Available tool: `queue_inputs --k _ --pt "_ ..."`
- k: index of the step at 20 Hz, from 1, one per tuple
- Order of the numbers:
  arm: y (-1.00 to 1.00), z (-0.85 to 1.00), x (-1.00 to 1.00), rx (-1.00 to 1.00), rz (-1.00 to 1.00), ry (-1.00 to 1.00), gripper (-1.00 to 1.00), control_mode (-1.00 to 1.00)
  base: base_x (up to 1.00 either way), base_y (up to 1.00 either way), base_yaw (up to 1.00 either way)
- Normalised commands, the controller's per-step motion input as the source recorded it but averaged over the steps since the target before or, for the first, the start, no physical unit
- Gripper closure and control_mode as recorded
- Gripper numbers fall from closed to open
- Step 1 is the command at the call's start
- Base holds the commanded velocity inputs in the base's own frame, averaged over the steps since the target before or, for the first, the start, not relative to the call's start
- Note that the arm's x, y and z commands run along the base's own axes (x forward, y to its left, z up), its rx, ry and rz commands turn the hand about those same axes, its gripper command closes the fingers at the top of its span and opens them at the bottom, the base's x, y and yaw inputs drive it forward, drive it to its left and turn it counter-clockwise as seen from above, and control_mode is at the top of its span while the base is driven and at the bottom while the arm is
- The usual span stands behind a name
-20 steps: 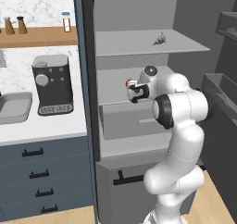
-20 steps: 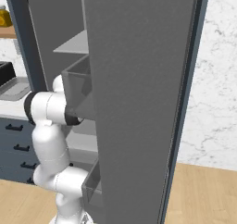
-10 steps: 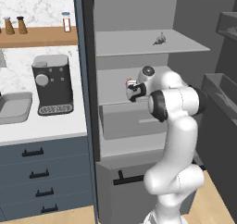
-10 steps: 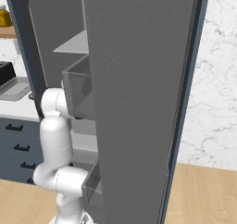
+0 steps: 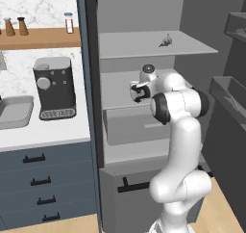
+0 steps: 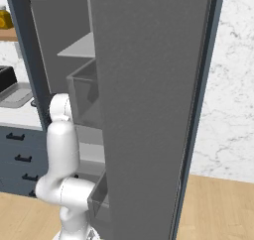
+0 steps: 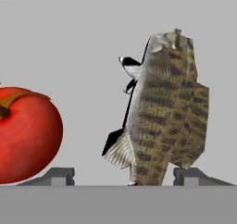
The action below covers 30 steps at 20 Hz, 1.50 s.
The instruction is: Place one tomato and one fish in each tupperware on the nearby counter, to pack two identical lunches.
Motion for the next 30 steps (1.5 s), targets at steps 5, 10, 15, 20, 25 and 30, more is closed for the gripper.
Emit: queue_inputs --k 5,10,15,20,25,30 --pt "0.00 -0.18 -0.06 0.00 0.00 -0.03 1.00 -1.00 0.00 0.00 0.00" --pt "0.06 -0.10 -0.88 0.00 0.02 -0.07 1.00 -1.00 0.00 0.00 0.00" --pt "0.18 0.16 -1.00 0.00 0.12 -0.05 1.00 -1.00 0.00 0.00 0.00" --pt "0.13 0.40 -1.00 0.00 0.14 0.00 1.00 -1.00 0.00 0.00 0.00" --pt "0.00 0.94 -1.00 0.01 0.03 0.00 1.00 -1.00 0.00 0.00 0.00" --pt "0.00 0.69 -1.00 0.03 0.00 0.06 1.00 -1.00 0.00 0.00 0.00"
